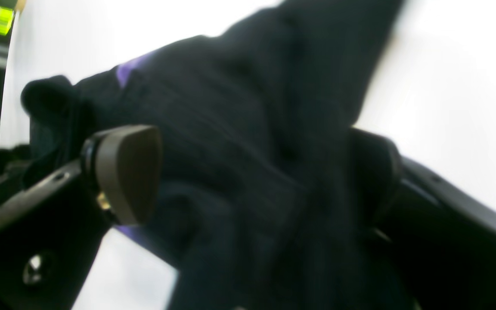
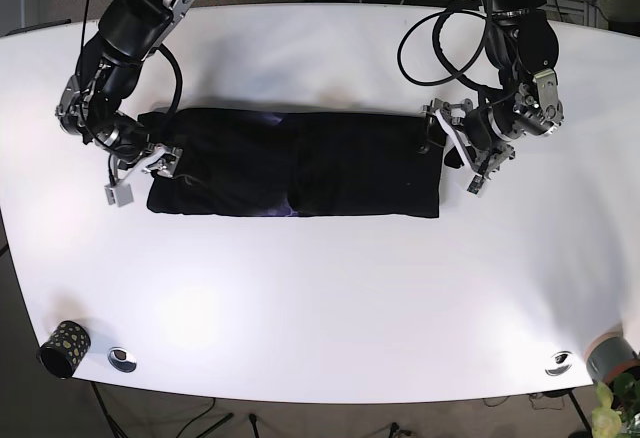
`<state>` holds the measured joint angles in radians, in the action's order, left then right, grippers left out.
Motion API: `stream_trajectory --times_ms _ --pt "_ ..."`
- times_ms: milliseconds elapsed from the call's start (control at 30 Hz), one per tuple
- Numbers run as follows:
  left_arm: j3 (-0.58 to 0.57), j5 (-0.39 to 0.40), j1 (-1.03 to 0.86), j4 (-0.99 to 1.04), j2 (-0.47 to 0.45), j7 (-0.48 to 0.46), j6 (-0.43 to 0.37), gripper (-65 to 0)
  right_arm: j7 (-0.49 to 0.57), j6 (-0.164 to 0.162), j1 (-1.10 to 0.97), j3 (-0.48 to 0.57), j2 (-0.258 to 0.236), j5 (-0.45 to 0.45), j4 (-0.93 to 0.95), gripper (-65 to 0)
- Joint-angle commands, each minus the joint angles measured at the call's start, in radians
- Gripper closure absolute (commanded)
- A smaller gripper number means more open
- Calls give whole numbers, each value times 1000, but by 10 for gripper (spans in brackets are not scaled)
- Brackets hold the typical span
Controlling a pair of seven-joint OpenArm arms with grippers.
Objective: Fold the T-shirt properly
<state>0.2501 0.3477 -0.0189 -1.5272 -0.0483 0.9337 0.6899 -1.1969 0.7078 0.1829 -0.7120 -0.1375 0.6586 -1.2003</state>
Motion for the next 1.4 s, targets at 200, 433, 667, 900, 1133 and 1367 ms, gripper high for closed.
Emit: stream_trajectory --times_ms 200,433,667,900,1133,1367 --pt "-1 15 15 -14 -5 -18 8 -392 -16 -10 4 22 23 -44 -14 -328" --pt "-67 17 21 23 5 -20 8 -392 -2 -10 -20 28 -18 -50 -161 0" --pt "-150 17 60 129 60 -20 8 -390 -4 -10 -73 30 -73 -46 -378 -22" --pt "-150 24 55 -34 77 -15 8 -390 -5 -10 -98 32 -93 -43 -427 -22" --pt "-151 26 41 -158 78 -15 8 -368 -13 -10 -110 32 -95 -43 -424 -22" --pt "-163 23 127 -39 140 -15 8 -13 -25 -10 -107 33 -93 -43 -421 -22"
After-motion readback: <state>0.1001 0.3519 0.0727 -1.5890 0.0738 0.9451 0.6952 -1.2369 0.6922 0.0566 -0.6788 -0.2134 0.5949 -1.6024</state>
